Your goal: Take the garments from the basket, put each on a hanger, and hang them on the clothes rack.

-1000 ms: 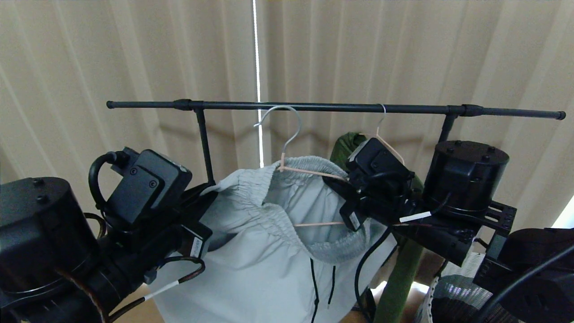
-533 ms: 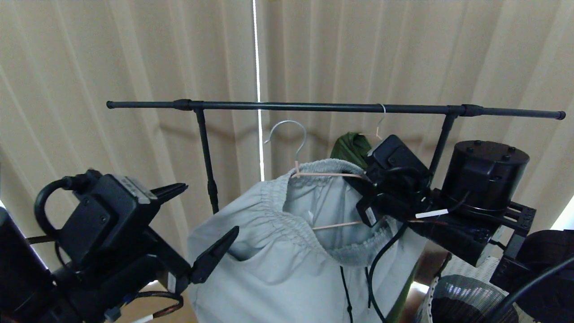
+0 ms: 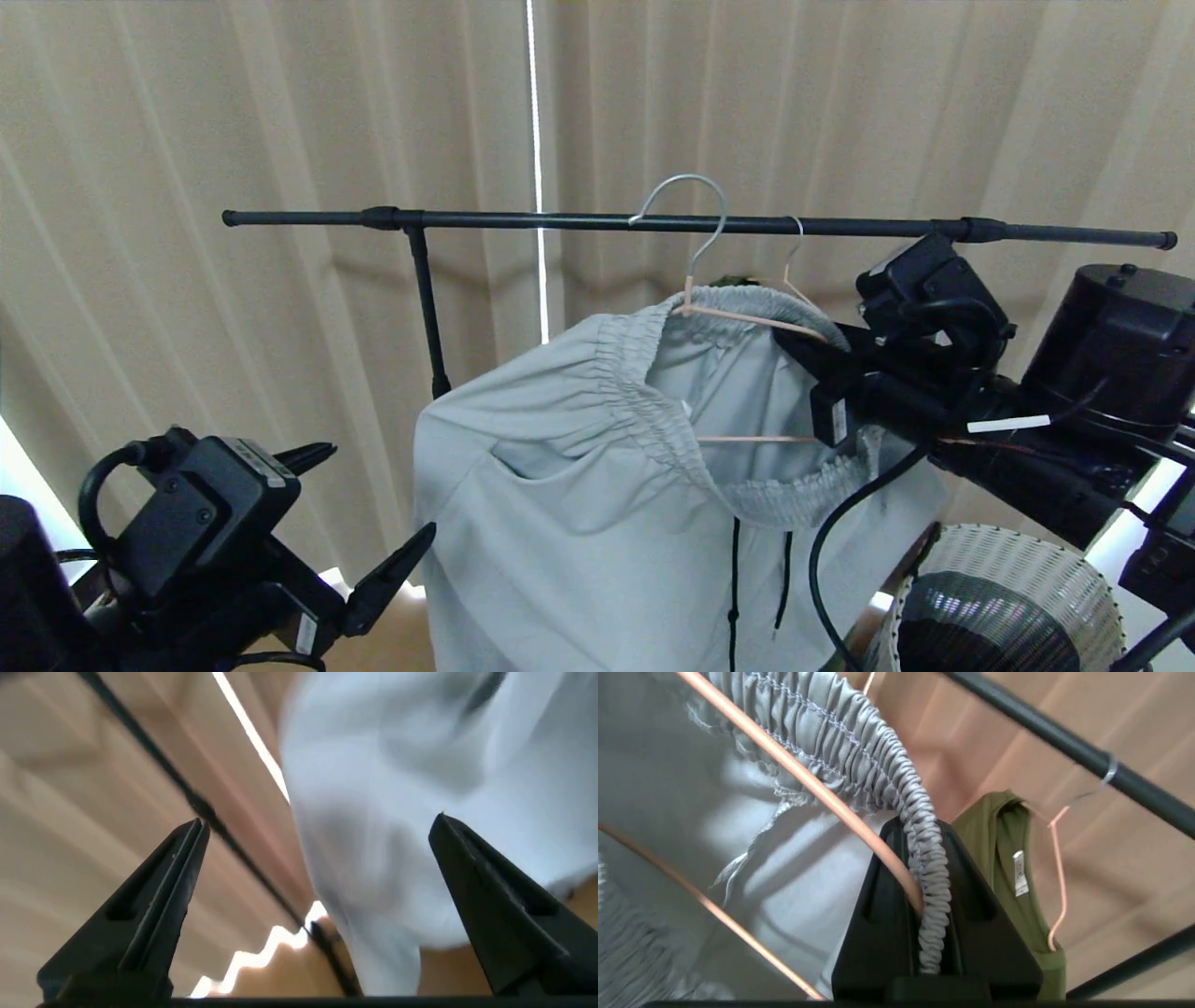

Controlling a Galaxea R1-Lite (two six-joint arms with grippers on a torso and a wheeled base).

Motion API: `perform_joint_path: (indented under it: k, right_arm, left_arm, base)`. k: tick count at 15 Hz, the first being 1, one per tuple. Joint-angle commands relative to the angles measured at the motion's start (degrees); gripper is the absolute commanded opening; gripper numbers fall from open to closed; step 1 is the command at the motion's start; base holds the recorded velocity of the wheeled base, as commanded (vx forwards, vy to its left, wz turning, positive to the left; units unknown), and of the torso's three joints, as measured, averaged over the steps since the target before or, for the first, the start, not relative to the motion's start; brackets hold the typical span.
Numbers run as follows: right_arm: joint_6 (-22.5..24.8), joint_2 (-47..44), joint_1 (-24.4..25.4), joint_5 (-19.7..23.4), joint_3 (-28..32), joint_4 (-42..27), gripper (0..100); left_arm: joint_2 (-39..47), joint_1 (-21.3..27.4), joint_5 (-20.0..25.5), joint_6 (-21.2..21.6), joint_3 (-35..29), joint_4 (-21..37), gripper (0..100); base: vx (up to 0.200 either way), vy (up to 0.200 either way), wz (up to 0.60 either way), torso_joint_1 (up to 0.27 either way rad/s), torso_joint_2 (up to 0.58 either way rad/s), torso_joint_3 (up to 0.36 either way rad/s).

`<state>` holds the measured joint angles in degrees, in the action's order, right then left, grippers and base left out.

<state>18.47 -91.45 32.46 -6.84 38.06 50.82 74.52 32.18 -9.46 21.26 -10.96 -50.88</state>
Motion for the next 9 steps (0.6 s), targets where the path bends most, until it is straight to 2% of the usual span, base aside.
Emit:
perform_joint_path:
  k: [1,7,8,9]
  right_arm:
    - [-0.19,3.39,-0.03,0.25,-0.79,-0.11,0]
    - [-1.51,5.41,0.50,0.86,-1.50,-0.02,0]
    - [-1.51,5.50,0.50,1.13,-1.50,-0.02,0]
    - [-1.51,5.50,0.50,1.13,-1.41,-0.02,0]
  left_arm:
    - [3.79,-0.81,0.06,0.01,0.15,-0.09,100]
    - [6.78,-0.72,1.90,-1.66,-3.98,-0.09,100]
    - [6.87,-0.72,1.99,-1.75,-4.33,-0.09,0]
    - [7.13,-0.63,1.99,-1.66,-4.86,-0.09,0]
  base:
    - [0.000,0.000,0.00,0.000,0.00,0.000]
    - [0.000,0.000,0.00,0.000,0.00,0.000]
    - [0.000,0.000,0.00,0.000,0.00,0.000]
    - [0.000,0.000,0.00,0.000,0.00,0.000]
